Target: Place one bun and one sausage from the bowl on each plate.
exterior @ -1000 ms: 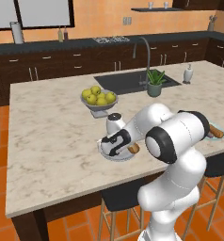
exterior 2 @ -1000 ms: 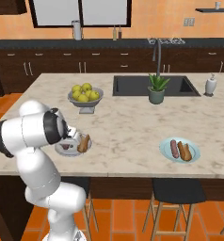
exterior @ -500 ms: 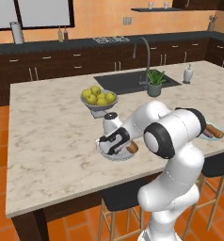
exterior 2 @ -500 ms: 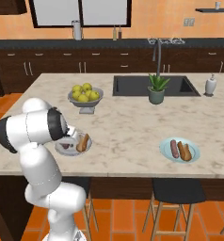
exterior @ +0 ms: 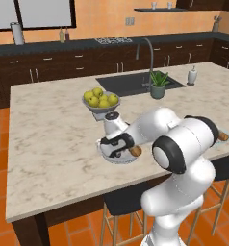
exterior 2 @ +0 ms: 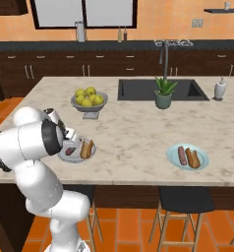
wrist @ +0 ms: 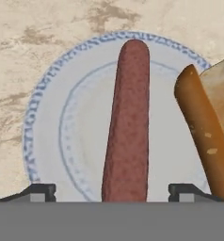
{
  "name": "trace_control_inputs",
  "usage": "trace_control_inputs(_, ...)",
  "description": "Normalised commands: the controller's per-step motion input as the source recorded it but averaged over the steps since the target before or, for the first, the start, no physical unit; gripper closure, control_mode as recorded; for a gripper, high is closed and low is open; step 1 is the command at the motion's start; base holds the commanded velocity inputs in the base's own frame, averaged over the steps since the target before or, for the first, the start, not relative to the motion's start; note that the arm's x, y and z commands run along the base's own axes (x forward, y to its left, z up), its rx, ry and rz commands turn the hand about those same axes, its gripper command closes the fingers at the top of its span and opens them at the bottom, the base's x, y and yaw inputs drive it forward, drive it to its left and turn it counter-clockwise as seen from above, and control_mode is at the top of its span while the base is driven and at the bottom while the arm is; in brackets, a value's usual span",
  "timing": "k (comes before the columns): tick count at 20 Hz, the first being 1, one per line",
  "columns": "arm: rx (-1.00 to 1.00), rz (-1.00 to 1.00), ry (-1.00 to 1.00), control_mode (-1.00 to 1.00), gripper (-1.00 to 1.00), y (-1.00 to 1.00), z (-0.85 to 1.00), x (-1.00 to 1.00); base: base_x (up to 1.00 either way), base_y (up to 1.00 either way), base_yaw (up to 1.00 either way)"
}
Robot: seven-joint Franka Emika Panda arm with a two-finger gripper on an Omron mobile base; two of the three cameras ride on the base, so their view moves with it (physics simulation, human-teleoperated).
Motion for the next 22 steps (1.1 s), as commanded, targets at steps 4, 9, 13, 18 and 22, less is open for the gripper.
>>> trace_control_inputs(4, -0.04, 0.00, -0.13, -1.00, -1.00, 0.18, 0.81, -0.51, 0.00, 0.00, 0.00)
trace_control_inputs(9, 0.00, -0.01, -0.06, -1.00, -1.00, -0.54, 0.49, -0.78, 0.00, 0.00, 0.00)
trace_control_inputs(13, 0.06, 0.00, -0.18, -1.00, -1.00, -0.68, 0.76, -0.91, 0.00, 0.00, 0.00)
trace_control_inputs(18, 0.11, 0.00, -0.23, -1.00, -1.00, -0.62, 0.98, -0.80, 0.00, 0.00, 0.00)
trace_control_inputs(22, 0.08, 0.03, -0.18, -1.00, -1.00, -0.40, 1.00, -0.67, 0.00, 0.00, 0.00)
